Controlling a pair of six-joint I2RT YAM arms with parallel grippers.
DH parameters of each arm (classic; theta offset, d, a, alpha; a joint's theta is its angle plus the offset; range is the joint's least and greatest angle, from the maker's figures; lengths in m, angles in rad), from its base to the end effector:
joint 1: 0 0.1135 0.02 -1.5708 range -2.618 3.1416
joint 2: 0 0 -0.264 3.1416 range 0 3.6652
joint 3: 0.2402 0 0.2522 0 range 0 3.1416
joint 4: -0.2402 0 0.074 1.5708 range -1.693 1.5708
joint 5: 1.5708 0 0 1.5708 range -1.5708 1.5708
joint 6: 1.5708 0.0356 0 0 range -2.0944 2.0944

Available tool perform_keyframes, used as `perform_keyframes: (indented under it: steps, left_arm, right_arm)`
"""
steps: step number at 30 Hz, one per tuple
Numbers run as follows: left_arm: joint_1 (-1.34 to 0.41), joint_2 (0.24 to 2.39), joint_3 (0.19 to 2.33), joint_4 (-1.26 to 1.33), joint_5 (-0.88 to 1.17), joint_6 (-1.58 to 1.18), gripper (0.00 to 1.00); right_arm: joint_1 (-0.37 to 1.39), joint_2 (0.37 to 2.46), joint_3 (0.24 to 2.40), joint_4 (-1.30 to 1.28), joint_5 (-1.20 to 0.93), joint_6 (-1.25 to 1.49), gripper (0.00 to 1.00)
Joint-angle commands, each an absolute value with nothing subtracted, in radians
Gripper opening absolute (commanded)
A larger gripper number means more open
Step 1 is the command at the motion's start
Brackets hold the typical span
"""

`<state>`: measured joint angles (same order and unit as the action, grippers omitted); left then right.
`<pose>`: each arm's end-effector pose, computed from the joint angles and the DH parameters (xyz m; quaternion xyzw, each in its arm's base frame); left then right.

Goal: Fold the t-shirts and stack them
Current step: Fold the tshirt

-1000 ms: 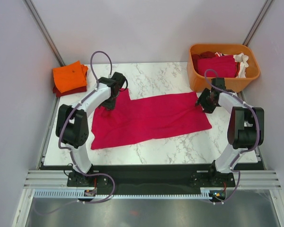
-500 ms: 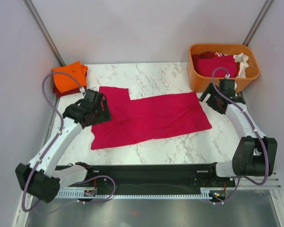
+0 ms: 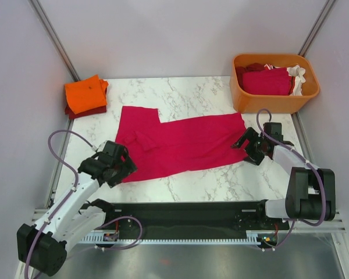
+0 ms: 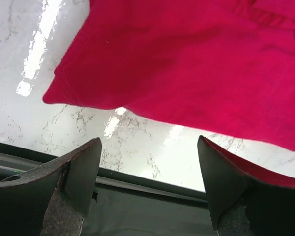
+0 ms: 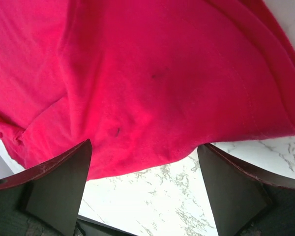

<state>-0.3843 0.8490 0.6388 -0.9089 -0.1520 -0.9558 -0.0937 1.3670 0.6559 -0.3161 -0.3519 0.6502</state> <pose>0.1367 -0.0495 0.2210 -0.2902 0.9276 -0.0807 0.2210 0.2469 -0.0109 0.1657 0.3009 0.9006 0.2347 0.2078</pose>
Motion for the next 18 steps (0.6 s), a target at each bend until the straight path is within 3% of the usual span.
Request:
perform_keyframes:
  steps: [1, 6, 11, 14, 15, 17, 18]
  left_arm:
    - [-0.368, 0.876, 0.611, -0.847, -0.244, -1.048, 0.88]
    - [-0.35, 0.984, 0.598, -0.835, -0.304, -1.075, 0.92]
    - [-0.33, 1.048, 0.563, -0.796, -0.336, -1.088, 0.89]
    - [-0.327, 1.069, 0.542, -0.758, -0.353, -1.083, 0.67]
    - [-0.327, 1.072, 0.528, -0.738, -0.359, -1.081, 0.44]
    - [-0.325, 1.084, 0.515, -0.715, -0.36, -1.077, 0.26]
    - [-0.324, 1.091, 0.514, -0.704, -0.362, -1.068, 0.04]
  right_arm:
    - [-0.095, 1.341, 0.672, -0.262, -0.416, 0.632, 0.96]
    - [-0.095, 1.29, 0.687, -0.301, -0.385, 0.607, 0.96]
    - [-0.095, 1.259, 0.701, -0.325, -0.353, 0.6, 0.96]
    - [-0.095, 1.259, 0.713, -0.401, -0.257, 0.589, 0.96]
    - [-0.095, 1.255, 0.715, -0.414, -0.212, 0.589, 0.96]
    - [-0.095, 1.217, 0.695, -0.422, -0.092, 0.592, 0.96]
    - [-0.097, 1.206, 0.677, -0.423, -0.065, 0.594, 0.96]
